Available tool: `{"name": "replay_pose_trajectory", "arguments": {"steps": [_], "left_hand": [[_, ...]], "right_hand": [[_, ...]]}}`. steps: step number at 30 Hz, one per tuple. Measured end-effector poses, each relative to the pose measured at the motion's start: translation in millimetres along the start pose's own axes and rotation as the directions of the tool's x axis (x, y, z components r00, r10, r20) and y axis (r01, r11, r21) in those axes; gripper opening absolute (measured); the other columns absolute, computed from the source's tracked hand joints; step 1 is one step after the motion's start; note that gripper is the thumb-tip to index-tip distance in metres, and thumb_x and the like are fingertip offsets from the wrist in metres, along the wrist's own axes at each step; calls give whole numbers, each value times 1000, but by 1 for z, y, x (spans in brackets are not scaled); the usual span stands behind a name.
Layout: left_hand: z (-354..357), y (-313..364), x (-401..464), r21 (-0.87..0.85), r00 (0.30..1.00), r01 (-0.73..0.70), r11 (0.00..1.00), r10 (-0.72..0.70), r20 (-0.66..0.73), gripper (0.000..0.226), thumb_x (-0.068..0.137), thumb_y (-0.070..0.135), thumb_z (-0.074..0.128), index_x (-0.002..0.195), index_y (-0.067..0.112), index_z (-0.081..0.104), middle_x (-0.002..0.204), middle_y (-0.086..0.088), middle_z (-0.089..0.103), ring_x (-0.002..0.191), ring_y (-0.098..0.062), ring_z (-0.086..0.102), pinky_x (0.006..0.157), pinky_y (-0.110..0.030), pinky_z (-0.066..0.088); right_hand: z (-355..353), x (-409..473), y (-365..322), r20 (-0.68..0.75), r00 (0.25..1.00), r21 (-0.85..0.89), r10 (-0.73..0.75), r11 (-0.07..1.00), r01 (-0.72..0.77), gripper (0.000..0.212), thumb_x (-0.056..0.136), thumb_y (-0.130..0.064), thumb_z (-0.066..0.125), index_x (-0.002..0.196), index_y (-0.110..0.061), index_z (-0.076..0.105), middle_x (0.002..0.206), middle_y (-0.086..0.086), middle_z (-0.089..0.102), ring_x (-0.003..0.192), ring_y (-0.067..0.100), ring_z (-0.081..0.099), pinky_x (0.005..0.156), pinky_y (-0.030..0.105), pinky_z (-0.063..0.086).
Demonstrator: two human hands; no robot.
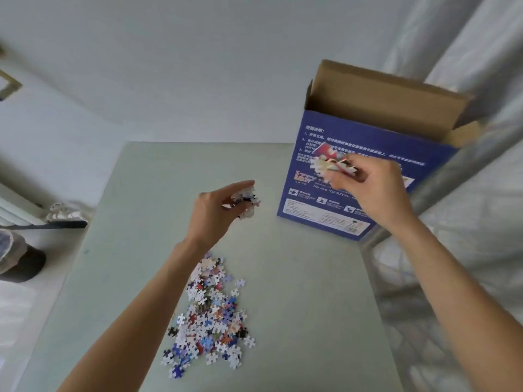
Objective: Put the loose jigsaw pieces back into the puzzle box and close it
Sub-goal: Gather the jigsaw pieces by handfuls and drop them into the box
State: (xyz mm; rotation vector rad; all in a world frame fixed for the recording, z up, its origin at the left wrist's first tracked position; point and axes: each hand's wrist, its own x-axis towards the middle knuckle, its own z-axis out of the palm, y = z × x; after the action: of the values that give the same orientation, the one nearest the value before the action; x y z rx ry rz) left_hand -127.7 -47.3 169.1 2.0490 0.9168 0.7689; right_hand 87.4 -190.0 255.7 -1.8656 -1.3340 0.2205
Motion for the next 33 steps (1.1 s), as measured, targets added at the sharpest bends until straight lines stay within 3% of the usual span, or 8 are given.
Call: {"name": "replay_pose_trajectory", "arguments": {"steps": [6,10,13,16,19,26,30,33], "left_hand": [[22,80,86,-21,962,-274,962,274,4,38,80,18,71,118,22,63,97,9,66,78,-10,65,73,-15,53],[38,126,140,-11,915,-404,915,404,-11,37,80,17,71,115,26,65,98,9,67,76,-12,65,75,-23,54],[51,146,165,23,874,-485,874,485,9,38,80,19,69,117,27,63,101,10,67,82,-10,66,79,-25,54],[68,155,185,89,824,-567,819,563,71,38,82,21,68,119,25,62,105,3,70,89,-13,66,81,-16,48],[86,153,200,170,746,-665,727,644,166,37,83,18,66,120,21,62,102,-1,71,86,-17,65,75,-10,38],[101,150,216,196,593,-800,568,692,412,38,83,10,66,120,20,61,108,-3,65,86,-18,62,75,-27,48],[102,153,220,204,573,-809,551,664,481,32,81,12,68,111,22,66,109,0,63,89,-18,62,75,-33,52],[102,153,220,240,593,-796,556,635,495,22,84,23,65,107,24,67,100,3,66,83,-12,59,72,-35,51]], "right_hand": [[-92,77,33,-136,990,-267,-43,964,5,35,80,-45,66,103,-18,68,88,9,72,82,30,66,73,46,52],[-108,106,53,2,999,-444,-34,895,31,28,83,-30,70,104,-12,70,83,6,69,77,25,60,64,33,42],[-105,115,59,137,990,-469,14,882,52,31,82,-27,70,109,-12,67,93,10,70,85,27,63,71,33,47],[-102,120,69,136,990,-470,23,881,44,43,80,-28,72,120,-17,60,103,9,68,92,25,63,78,31,47],[-100,123,76,154,987,-439,41,898,31,37,80,-29,73,114,-20,61,96,1,67,80,16,63,75,33,52],[-102,119,82,166,982,-345,94,938,-31,23,79,-21,74,101,-19,67,78,-2,68,61,6,62,63,28,54],[-104,118,82,148,984,-400,94,916,-28,28,75,-25,77,101,-22,66,78,-4,63,64,1,51,66,28,46],[-104,114,80,115,990,-432,84,901,-26,29,75,-28,77,102,-24,66,76,-8,60,69,10,53,66,31,47]]}}
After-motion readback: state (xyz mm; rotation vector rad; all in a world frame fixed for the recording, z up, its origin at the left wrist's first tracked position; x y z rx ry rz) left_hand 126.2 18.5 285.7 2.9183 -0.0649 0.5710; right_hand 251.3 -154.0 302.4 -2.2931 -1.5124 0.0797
